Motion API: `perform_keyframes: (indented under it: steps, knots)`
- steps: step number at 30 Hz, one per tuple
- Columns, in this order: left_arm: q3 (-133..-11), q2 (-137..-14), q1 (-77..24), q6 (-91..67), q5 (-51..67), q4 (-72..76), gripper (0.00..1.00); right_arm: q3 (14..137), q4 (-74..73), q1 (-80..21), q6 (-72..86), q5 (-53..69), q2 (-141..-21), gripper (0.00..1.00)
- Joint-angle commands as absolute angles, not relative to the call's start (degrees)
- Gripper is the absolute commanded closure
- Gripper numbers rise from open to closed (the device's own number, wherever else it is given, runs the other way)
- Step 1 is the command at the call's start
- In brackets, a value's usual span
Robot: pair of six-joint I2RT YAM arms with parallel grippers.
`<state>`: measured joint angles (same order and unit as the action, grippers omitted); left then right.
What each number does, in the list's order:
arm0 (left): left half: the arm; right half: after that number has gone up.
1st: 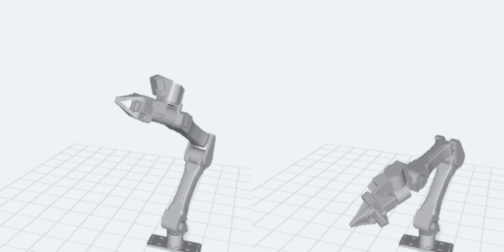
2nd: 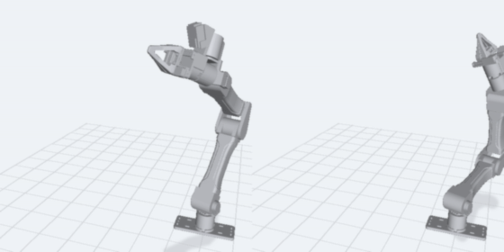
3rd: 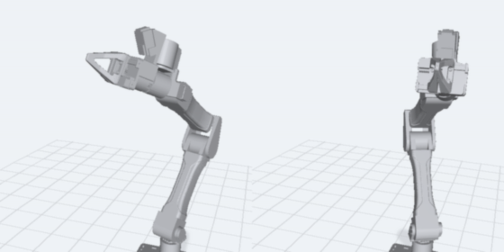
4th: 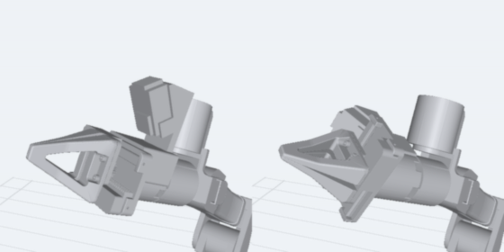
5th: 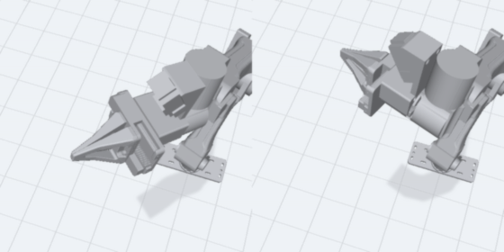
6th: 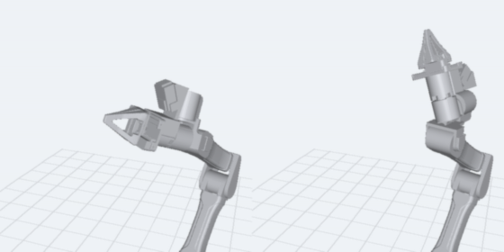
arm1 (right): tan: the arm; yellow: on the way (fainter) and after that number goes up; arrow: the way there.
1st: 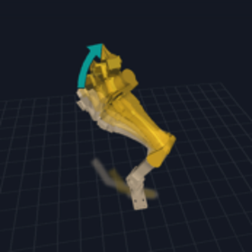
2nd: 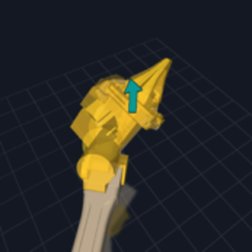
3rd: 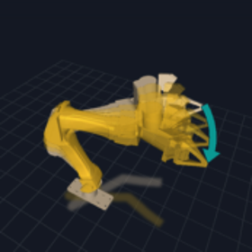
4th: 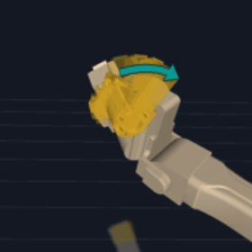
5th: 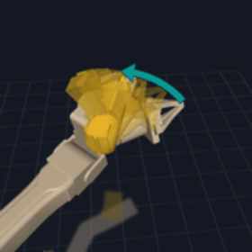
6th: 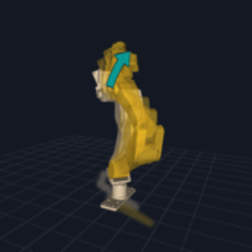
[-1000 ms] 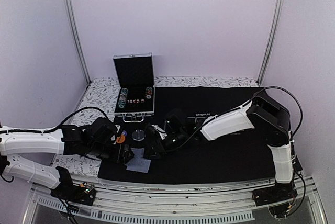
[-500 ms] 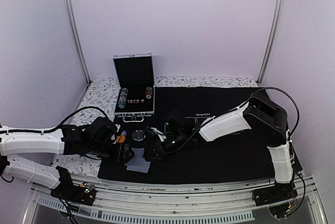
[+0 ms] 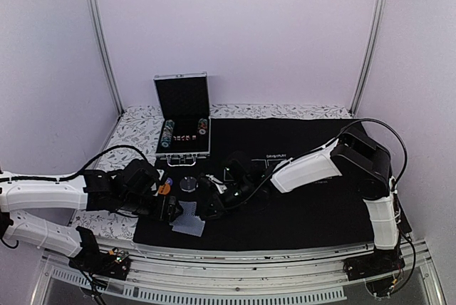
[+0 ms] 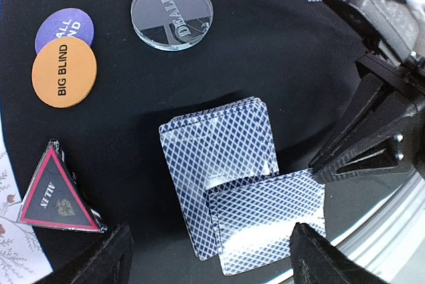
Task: Distribute texas hold em gaming equipment
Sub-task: Pick up the poker card from the face-down deck piles.
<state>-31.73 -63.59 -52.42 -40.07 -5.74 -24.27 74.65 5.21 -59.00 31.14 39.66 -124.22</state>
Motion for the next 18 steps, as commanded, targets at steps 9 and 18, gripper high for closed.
perform_keyframes:
  steps: [9,18]
  knots:
    - [-34.37,-59.31,-51.8,-37.92,-6.83,-26.32,0.16,73.41,7.01,-59.4,40.01,41.83,-118.65,0.98]
    - [-37.24,-53.47,-51.61,-35.77,-12.29,-27.77,0.15,63.77,18.97,-61.49,60.46,25.01,-108.39,0.98]
